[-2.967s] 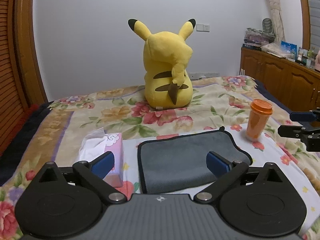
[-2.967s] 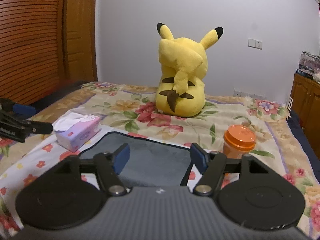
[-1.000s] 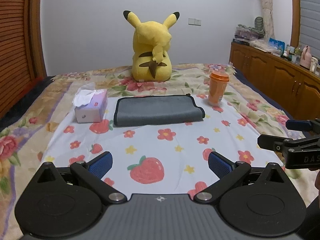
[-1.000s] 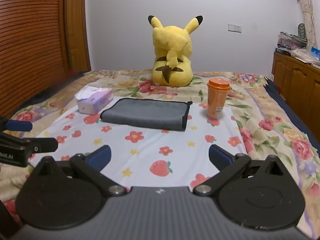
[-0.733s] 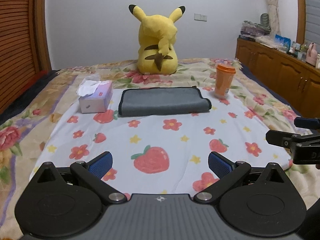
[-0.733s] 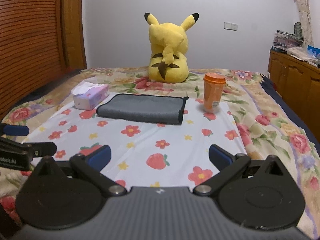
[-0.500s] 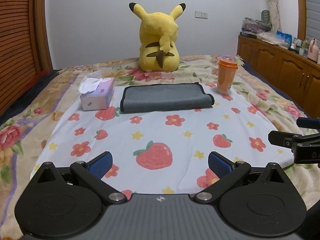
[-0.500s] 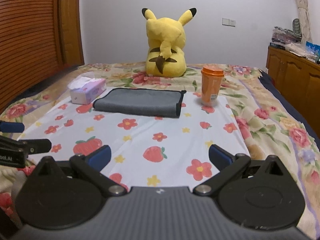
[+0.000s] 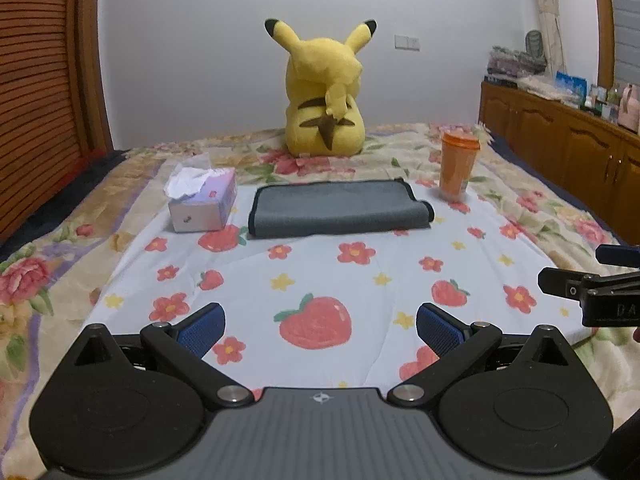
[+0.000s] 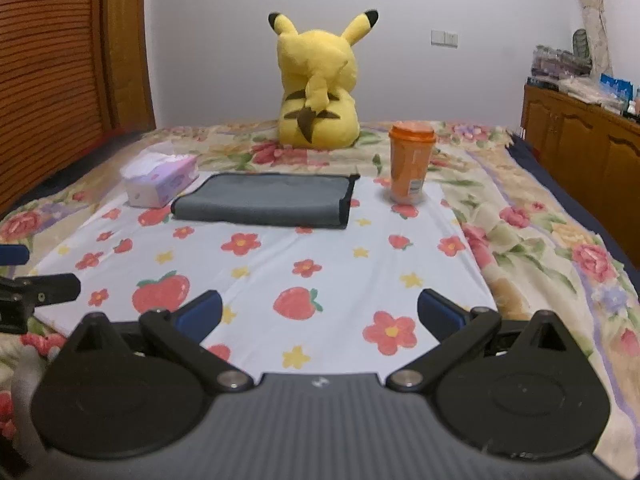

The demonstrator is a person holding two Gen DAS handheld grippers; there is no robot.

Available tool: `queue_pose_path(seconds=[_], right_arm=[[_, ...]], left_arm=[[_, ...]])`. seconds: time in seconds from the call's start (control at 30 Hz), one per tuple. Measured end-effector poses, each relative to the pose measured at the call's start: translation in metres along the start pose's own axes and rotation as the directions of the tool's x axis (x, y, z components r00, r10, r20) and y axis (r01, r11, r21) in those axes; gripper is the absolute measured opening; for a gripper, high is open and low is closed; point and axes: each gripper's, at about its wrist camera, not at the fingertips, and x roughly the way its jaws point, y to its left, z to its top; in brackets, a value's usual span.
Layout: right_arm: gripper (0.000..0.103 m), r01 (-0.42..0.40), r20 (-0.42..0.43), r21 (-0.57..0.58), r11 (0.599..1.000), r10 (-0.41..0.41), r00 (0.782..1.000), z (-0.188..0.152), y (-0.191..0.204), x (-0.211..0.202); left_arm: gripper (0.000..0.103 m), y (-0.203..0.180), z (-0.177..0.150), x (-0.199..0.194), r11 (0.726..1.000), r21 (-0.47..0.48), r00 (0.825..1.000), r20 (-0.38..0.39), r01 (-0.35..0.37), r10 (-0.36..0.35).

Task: Fold towel

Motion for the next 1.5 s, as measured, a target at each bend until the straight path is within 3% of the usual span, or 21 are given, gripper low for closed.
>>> queue_pose_path(seconds=[0.97,1.5], right_arm=[[0.103,0.035,0.138,0.005,0.999,-0.036,0.99,0.003,-0.005,-0.015],[0.103,0.036,0.202,0.024,0.999,-0.04,0.979,0.006,-0.01,-0.025]], left_arm=[[0.103,0.003,0.011,-0.028,0.999,0.014,0.985,0.169,-0.049,0.046],[0.103,0.0,0.019,-0.037,0.998,0.026,0.973,0.225,-0.058,0.05]])
